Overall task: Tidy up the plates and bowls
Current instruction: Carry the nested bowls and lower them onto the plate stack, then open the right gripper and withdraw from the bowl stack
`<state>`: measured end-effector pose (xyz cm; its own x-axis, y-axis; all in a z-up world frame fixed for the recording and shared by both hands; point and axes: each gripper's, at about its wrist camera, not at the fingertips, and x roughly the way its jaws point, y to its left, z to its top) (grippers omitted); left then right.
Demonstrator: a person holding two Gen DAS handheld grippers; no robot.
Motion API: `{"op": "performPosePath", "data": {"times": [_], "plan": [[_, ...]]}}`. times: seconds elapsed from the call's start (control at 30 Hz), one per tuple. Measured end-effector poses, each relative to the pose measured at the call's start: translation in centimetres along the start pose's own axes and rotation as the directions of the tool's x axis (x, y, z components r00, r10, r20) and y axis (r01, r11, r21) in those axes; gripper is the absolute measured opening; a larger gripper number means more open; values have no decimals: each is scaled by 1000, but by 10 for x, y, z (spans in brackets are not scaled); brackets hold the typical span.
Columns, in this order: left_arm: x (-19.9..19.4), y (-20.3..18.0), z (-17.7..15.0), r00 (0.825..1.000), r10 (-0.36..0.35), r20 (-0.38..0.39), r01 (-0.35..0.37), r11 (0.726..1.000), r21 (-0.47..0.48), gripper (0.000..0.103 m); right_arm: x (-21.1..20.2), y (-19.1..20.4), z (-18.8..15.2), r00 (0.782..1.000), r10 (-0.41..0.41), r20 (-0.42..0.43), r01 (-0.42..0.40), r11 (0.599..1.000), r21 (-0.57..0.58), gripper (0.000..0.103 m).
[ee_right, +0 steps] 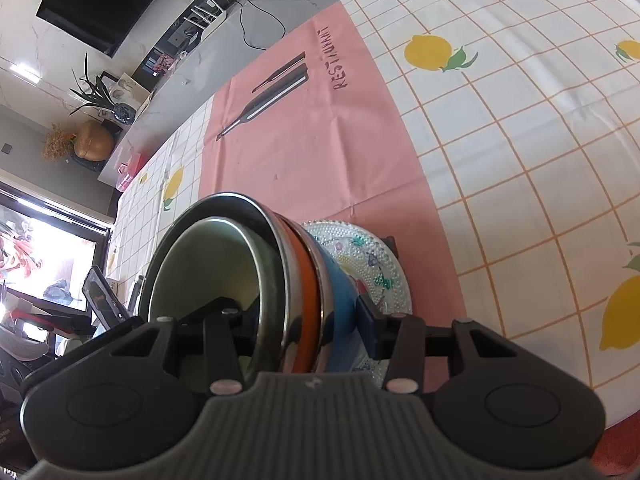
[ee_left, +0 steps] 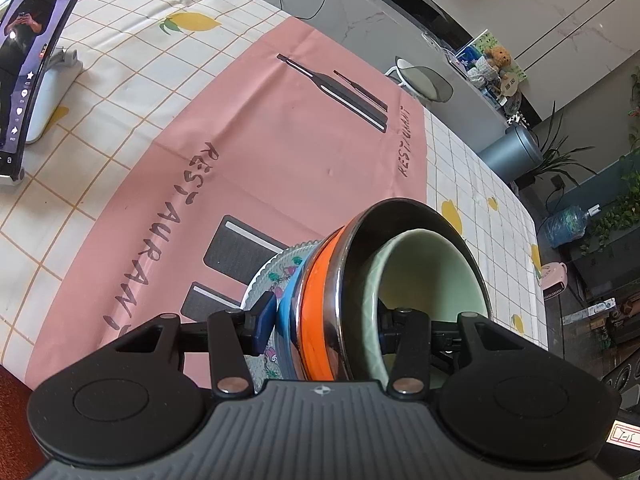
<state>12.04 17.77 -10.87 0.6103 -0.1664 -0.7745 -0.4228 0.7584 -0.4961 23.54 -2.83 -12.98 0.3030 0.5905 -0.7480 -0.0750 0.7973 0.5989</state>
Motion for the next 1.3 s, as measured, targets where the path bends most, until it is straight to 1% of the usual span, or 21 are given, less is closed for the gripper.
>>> {"op": "performPosePath", "data": {"times": [0.17, 0.2, 0.23, 0.3, 0.37, 0.5, 0.67, 0.8, 0.87, 0.93, 1.0, 1.13, 1.17, 1.23, 1.3], "plan": [[-2, -5, 2, 1000, 18, 12, -18, 1000, 23, 52, 0, 1, 0, 1000, 2, -4, -2, 1000, 0, 50], [-3, -5, 2, 1000, 21, 23, -22, 999, 27, 57, 0, 1, 0, 1000, 5, -3, -5, 1000, 1, 59], [-5, -6, 2, 999, 23, 35, -24, 999, 30, 63, -2, 0, 0, 1000, 2, 1, -2, 1000, 3, 62], [-9, -9, 2, 998, 28, 54, -30, 999, 35, 67, -7, 1, 0, 1000, -6, 19, 6, 1000, -8, 65], [-13, -13, 2, 997, 30, 65, -34, 998, 55, 68, -12, 1, -1, 999, -17, 33, 17, 1000, -17, 69], [-22, -22, -3, 995, 39, 95, -47, 996, 81, 70, -24, -1, -2, 999, -9, 54, 10, 1000, -12, 71], [-38, -29, -8, 989, 46, 142, -63, 991, 114, 70, -43, -5, -7, 996, -6, 85, 6, 1000, -8, 74], [-55, -39, -17, 978, 51, 201, -84, 984, 160, 70, -59, -9, -13, 994, 0, 113, 0, 1000, 2, 76], [-65, -47, -23, 972, 32, 233, -79, 978, 193, 70, -68, -9, -17, 992, 7, 129, -7, 1000, -1, 78], [-76, -56, -29, 964, 6, 264, -69, 970, 232, 70, -78, -9, -20, 988, 15, 153, -13, 1000, -11, 78], [-88, -67, -37, 953, -25, 303, -64, 958, 279, 70, -92, -6, -24, 982, 19, 186, -13, 999, -31, 79], [-112, -88, -55, 919, -86, 385, -73, 921, 382, 71, -125, 4, -32, 961, 30, 274, -2, 995, -104, 84], [-118, -94, -60, 908, -103, 406, -79, 909, 409, 71, -133, 6, -34, 955, 36, 294, 0, 993, -122, 85], [-127, -101, -70, 889, -125, 441, -98, 889, 448, 71, -150, 10, -41, 941, 56, 334, -2, 987, -160, 87], [-135, -106, -80, 870, -157, 467, -107, 866, 489, 71, -166, 14, -48, 926, 64, 373, 14, 979, -202, 91]]}}
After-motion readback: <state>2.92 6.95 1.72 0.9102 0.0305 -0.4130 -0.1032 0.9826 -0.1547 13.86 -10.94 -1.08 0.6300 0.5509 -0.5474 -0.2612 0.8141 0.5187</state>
